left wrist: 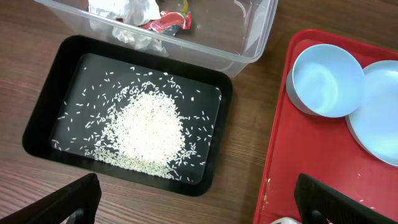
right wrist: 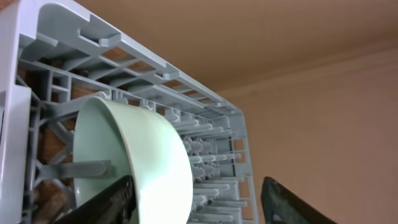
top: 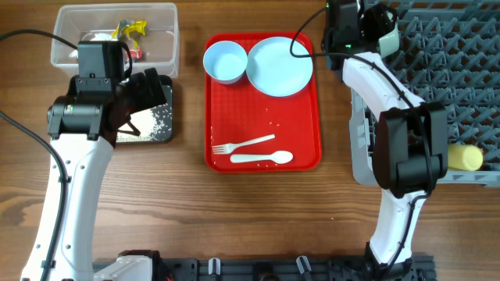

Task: Sort waste into correct bins and load items into the dishwasher rack
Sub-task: 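Reach the right gripper back and grasp the second light-blue bowl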

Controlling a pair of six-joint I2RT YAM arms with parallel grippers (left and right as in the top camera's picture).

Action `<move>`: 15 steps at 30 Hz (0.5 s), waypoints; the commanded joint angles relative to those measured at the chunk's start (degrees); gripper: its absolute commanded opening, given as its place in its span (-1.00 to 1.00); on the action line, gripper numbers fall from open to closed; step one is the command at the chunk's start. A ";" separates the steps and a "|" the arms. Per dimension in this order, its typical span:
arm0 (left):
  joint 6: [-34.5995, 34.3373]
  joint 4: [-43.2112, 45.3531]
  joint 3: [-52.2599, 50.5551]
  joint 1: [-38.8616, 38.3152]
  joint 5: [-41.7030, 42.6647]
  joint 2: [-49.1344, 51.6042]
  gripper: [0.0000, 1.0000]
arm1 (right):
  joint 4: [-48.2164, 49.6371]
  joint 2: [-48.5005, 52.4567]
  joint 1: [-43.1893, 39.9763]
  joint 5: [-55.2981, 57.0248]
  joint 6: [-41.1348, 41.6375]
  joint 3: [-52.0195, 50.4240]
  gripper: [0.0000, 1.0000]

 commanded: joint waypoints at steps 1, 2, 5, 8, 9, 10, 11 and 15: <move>-0.70 0.13 0.15 0.28 -0.13 0.07 1.00 | 1.97 1.07 2.01 5.27 -0.70 0.17 0.42; -0.70 0.13 0.15 0.28 -0.13 0.07 1.00 | 4.46 1.07 2.58 6.91 -1.16 0.17 0.46; -0.70 0.13 0.15 0.28 -0.13 0.07 1.00 | 17.42 1.05 3.98 11.45 -7.32 0.17 0.55; -0.70 0.15 0.15 0.28 -0.13 0.07 1.00 | 29.14 1.05 5.92 11.87 -15.54 0.17 0.63; -0.70 0.13 0.15 0.28 -0.13 0.07 1.00 | 32.24 1.05 6.67 11.87 -16.50 0.17 0.67; -0.70 0.15 0.15 0.28 -0.13 0.07 1.00 | 33.31 1.05 7.26 11.82 -16.57 0.17 0.70; -0.70 0.15 0.15 0.28 -0.13 0.07 1.00 | 33.16 1.05 7.72 11.65 -16.24 0.17 0.70; -0.70 0.15 0.15 0.28 -0.13 0.07 1.00 | 28.02 1.07 8.70 10.05 -11.43 0.17 0.71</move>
